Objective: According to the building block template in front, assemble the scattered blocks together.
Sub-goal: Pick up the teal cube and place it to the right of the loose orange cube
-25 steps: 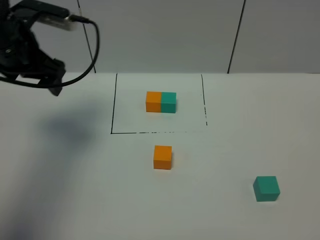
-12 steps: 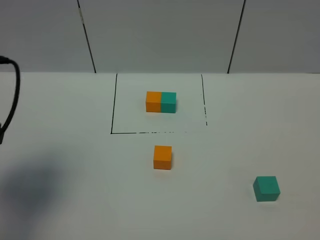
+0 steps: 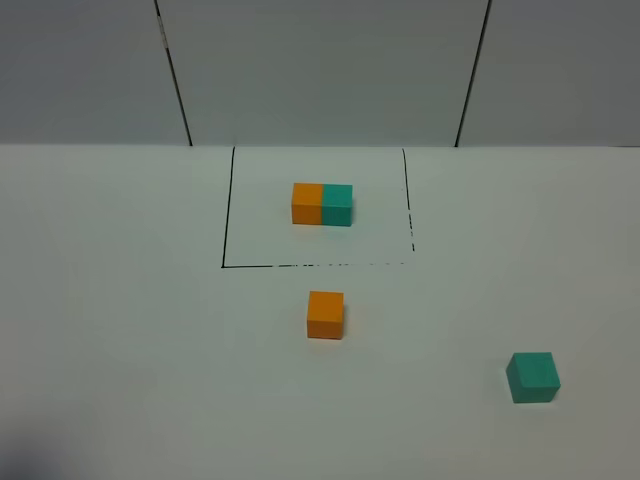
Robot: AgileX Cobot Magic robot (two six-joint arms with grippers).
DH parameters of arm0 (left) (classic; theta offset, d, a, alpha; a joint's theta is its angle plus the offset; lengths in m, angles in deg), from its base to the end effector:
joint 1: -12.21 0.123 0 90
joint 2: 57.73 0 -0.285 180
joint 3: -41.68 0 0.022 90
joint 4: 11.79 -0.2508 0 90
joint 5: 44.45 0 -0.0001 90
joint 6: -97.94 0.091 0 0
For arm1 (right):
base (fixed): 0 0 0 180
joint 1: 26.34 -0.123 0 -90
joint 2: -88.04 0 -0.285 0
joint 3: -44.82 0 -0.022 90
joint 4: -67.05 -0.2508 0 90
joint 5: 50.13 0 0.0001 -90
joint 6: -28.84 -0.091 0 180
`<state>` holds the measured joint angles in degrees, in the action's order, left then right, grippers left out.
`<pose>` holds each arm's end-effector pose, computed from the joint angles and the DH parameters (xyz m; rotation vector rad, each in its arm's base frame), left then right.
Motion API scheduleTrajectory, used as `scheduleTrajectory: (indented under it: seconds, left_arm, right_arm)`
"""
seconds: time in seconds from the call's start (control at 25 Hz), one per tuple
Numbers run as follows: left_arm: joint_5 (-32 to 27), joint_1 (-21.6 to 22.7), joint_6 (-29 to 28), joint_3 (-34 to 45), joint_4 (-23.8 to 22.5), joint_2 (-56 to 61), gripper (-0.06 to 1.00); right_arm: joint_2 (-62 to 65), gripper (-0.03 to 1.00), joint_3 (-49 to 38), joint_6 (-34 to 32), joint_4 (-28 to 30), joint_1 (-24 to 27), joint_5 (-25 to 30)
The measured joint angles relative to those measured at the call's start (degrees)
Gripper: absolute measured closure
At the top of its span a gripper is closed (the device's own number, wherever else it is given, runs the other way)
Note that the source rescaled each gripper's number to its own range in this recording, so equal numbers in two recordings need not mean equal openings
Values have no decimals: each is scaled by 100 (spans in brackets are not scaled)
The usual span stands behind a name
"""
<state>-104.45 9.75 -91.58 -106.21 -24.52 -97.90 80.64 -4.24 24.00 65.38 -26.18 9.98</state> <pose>0.0818 0.0139 0.3447 -0.1110 2.2848 0.1703 -0.0044 0.0023 0.2759 0.0877 2.0334 0.0862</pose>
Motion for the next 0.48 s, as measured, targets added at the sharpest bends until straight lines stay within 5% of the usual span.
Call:
scheduleTrajectory:
  seconds: [0.16, 0.48]
  left_arm:
    - [58, -78, 269, 632, 209, 1175, 14]
    - [165, -84, 1398, 1450, 1438, 2896, 15]
  right_arm:
    - [0, 17, 0, 0, 0, 0, 0]
    - [0, 17, 0, 0, 0, 0, 0]
